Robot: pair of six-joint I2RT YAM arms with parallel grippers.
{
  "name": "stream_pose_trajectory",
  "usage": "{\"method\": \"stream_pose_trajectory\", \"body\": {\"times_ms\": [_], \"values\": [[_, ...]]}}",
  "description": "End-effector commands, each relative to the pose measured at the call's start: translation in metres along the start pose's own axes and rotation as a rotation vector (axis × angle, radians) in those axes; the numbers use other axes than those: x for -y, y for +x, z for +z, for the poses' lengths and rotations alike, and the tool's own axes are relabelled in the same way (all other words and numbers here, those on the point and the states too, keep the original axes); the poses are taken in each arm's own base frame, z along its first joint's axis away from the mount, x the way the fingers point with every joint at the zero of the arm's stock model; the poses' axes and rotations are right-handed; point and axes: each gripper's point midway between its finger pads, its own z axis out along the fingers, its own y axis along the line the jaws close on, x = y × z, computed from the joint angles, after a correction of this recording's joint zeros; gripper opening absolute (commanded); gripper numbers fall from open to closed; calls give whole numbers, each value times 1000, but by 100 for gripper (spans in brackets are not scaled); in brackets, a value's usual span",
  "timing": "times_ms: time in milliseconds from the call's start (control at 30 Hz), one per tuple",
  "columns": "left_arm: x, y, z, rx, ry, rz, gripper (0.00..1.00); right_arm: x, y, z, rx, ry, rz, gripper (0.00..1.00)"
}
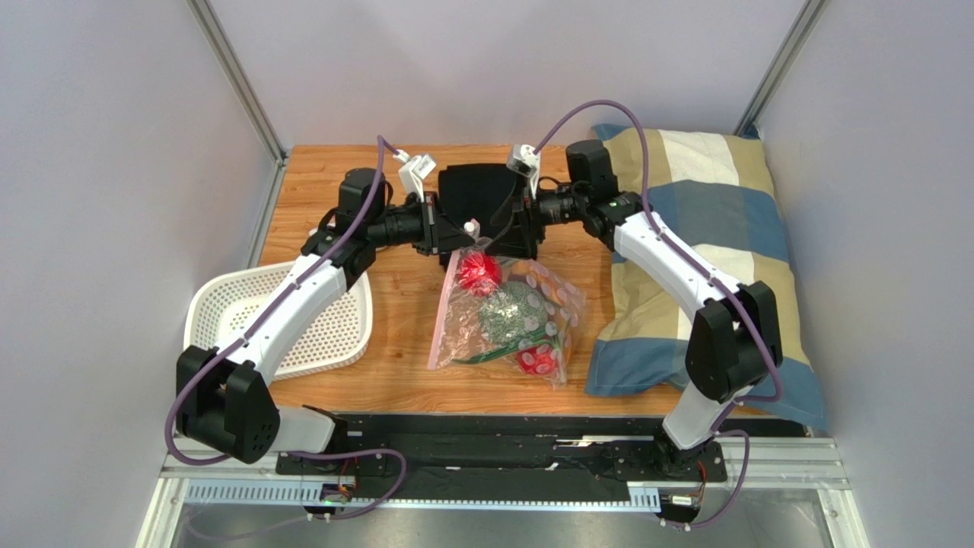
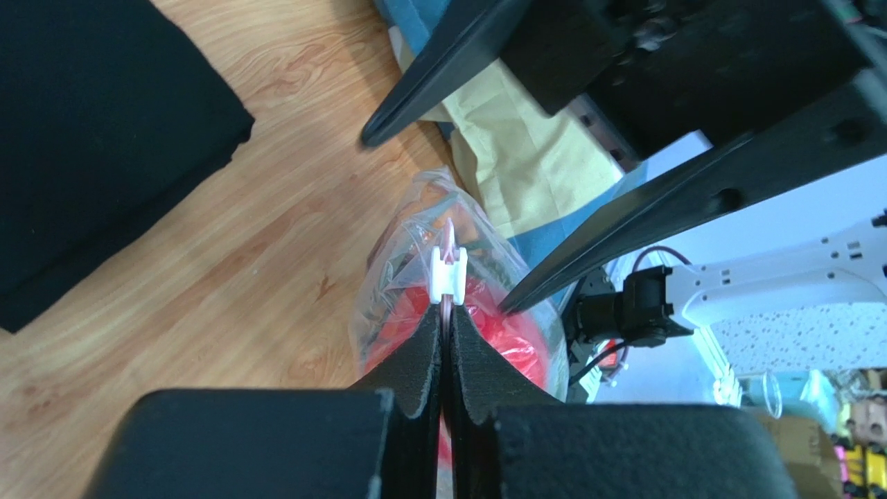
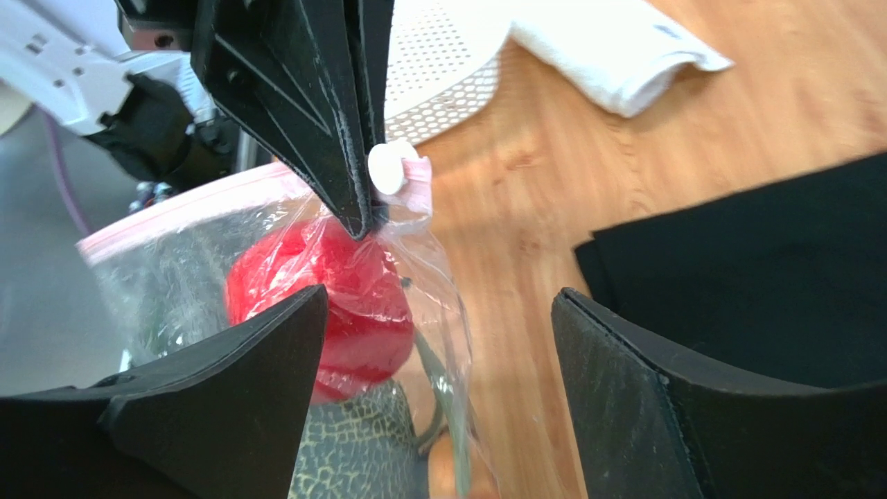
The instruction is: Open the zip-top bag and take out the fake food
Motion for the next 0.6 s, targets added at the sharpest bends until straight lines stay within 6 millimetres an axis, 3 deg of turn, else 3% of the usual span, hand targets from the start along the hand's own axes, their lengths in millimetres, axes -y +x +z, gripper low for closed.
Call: {"method": "stream_pose_trajectory", "body": {"times_ms": [0, 167, 300, 567], "values": [[36, -19, -14, 36, 89, 123, 0, -7, -14, 9, 36, -122, -67, 84], [47, -21, -14, 34, 153, 146, 0, -6, -14, 18, 39, -186, -48, 89], [52, -22, -12, 28, 166, 163, 0, -18, -20, 20, 45, -281, -37, 89], [64, -34, -13, 57, 170, 208, 0, -33, -16, 20, 31, -342, -42, 82]]}}
